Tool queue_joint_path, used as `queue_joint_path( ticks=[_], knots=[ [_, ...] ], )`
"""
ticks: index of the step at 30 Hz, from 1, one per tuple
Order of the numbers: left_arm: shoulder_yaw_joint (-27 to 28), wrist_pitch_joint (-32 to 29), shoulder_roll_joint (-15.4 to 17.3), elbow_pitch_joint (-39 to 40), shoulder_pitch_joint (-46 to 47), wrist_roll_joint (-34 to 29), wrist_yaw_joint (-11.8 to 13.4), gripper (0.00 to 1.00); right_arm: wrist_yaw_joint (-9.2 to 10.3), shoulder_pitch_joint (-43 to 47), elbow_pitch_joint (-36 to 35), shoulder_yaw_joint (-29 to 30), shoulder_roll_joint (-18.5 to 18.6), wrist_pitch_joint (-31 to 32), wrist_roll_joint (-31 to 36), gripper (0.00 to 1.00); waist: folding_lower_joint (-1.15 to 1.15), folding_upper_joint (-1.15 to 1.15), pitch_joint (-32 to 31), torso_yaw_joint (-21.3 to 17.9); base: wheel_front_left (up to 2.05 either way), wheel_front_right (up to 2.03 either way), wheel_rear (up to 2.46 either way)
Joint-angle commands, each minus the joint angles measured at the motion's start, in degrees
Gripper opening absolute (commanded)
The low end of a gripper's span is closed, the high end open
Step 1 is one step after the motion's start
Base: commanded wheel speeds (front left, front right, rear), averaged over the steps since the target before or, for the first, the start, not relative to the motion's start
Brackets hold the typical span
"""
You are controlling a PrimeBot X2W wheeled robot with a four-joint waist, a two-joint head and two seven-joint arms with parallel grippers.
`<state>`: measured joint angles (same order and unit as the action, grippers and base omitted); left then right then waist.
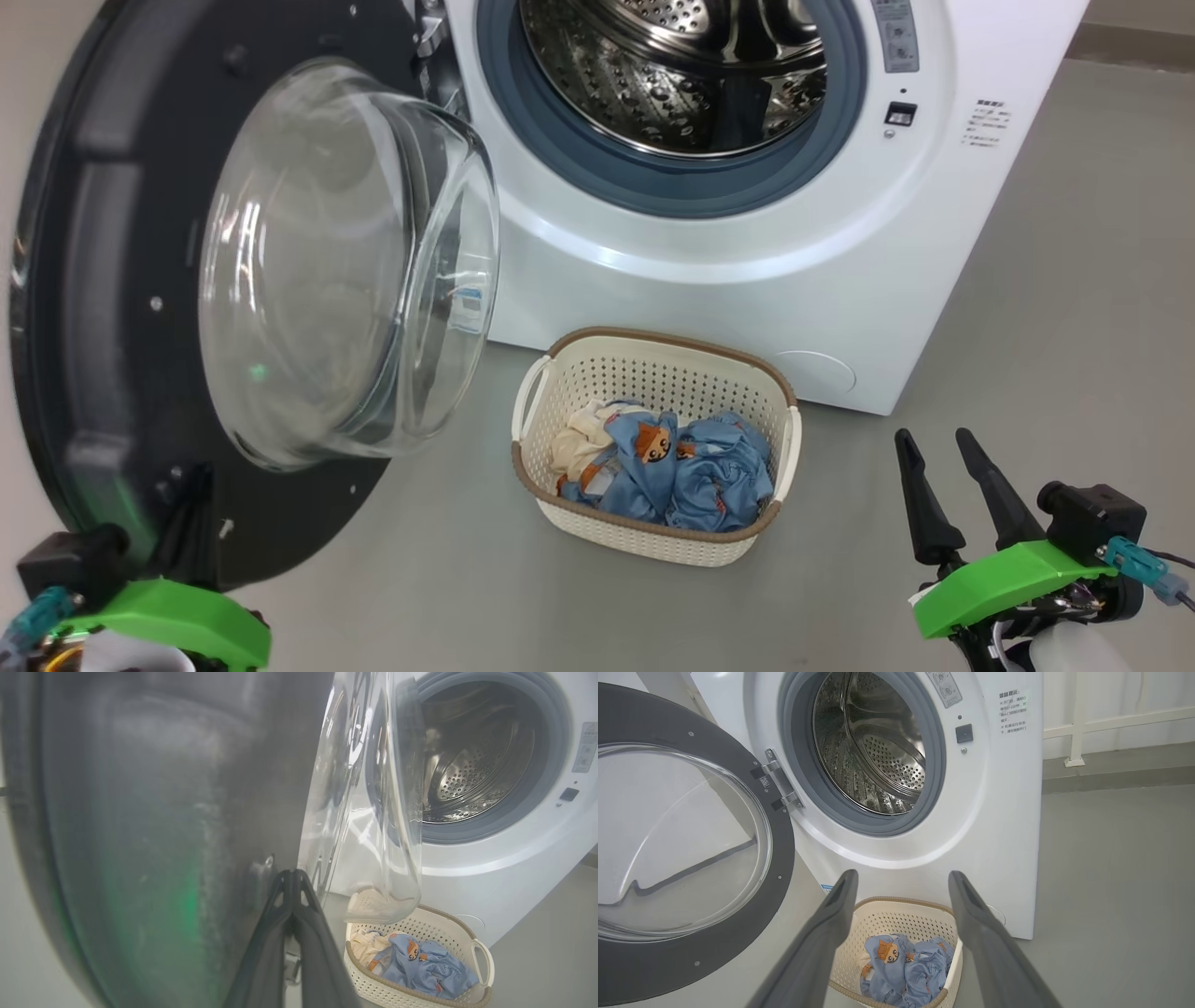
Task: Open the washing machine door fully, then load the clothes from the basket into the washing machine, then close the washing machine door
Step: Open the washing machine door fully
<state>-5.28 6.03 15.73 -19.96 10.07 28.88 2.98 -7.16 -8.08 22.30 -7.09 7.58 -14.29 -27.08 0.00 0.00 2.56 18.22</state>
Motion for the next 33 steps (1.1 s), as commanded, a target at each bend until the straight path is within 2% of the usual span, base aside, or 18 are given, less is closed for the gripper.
queue_joint_path(
  ticks=[1,10,23,33],
  knots=[
    [3.34,-0.16,3.06,-0.21,2.81,0.49,0.44,0.0,-0.33,-2.37,-1.35,-0.82,0.28,-0.71,1.08,1.0,0.0,0.0,0.52,0.55,0.0,0.0,0.0],
    [5.12,0.52,5.25,-5.14,7.9,2.26,-0.8,0.0,-0.33,-3.27,-1.67,-0.17,0.48,-0.71,1.53,1.0,0.0,0.0,2.6,2.53,0.0,0.0,0.0],
    [5.39,-0.7,9.25,-14.5,17.38,2.54,-2.33,0.0,-0.33,-5.03,-1.52,-0.16,0.17,-0.71,1.86,1.0,0.0,0.0,5.24,4.19,0.0,0.0,0.0],
    [4.13,-1.37,10.89,-22.33,25.68,2.16,-3.66,0.0,-0.33,-5.85,-1.16,0.01,-0.1,-0.71,1.66,1.0,0.0,0.0,5.94,5.32,0.0,0.0,0.0]
  ],
)
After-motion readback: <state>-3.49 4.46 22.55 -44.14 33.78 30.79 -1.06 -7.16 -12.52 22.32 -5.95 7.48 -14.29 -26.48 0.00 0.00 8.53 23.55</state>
